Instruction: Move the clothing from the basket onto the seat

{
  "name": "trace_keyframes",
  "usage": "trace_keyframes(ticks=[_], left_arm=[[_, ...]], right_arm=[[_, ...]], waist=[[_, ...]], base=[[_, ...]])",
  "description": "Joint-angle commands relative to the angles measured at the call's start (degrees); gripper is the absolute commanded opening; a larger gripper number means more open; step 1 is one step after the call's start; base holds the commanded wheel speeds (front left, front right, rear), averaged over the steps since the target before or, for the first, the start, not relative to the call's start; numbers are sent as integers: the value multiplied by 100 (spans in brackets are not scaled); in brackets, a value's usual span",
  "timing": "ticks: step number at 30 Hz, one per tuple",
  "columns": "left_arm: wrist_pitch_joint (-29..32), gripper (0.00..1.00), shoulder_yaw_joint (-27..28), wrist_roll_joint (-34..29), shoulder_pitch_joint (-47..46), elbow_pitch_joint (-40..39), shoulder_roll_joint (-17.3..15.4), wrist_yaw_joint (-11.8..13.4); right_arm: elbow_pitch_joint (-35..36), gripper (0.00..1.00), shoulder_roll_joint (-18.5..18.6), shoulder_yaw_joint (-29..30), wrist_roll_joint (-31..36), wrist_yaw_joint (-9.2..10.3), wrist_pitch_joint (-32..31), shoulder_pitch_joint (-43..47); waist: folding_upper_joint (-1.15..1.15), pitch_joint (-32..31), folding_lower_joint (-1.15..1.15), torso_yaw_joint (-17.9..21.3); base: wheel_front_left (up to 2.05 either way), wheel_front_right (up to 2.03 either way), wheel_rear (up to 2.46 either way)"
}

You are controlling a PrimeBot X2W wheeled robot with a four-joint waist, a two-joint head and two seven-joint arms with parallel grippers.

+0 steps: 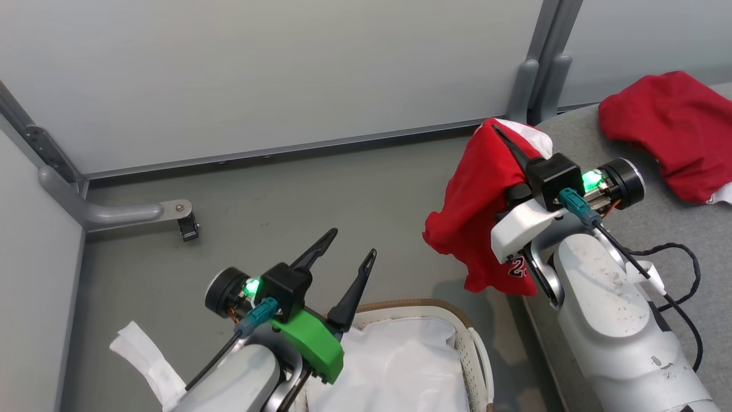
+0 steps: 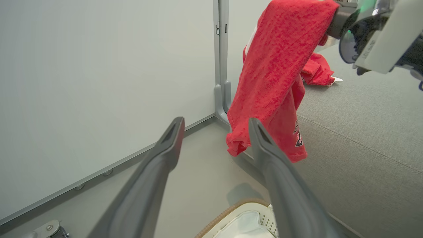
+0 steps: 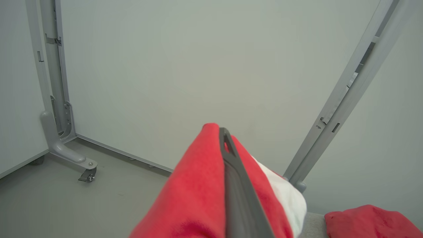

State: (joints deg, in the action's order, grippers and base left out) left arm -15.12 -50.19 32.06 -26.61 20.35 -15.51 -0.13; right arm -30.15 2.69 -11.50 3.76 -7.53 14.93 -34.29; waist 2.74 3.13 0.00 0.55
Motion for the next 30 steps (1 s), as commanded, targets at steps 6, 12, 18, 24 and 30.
trace_keyframes(ticks=[6,12,18,24,30], left_arm=[[-2,100,370,-261,502,-6,114,-165],[-3,100,670,-491,667,-13,226,-302],[-3,100,887,-718,582,-49,311,-404],[-4,100,1021,-954,405,2,353,-502],[-4,100,1050,-1078,254,120,375,-591]], right_arm=[[34,0,14,193,87,8,15,163],[55,0,15,218,19,8,15,42],[114,0,18,240,98,8,15,-158],[188,0,16,502,262,8,15,-215],[283,0,11,703,266,8,15,-98]], waist=[[0,53,0,53],[0,196,0,395],[0,503,0,1118],[0,866,0,1921],[0,1143,0,2536]], base=[[0,0,0],[0,0,0],[0,0,0],[0,0,0],[0,0,0]])
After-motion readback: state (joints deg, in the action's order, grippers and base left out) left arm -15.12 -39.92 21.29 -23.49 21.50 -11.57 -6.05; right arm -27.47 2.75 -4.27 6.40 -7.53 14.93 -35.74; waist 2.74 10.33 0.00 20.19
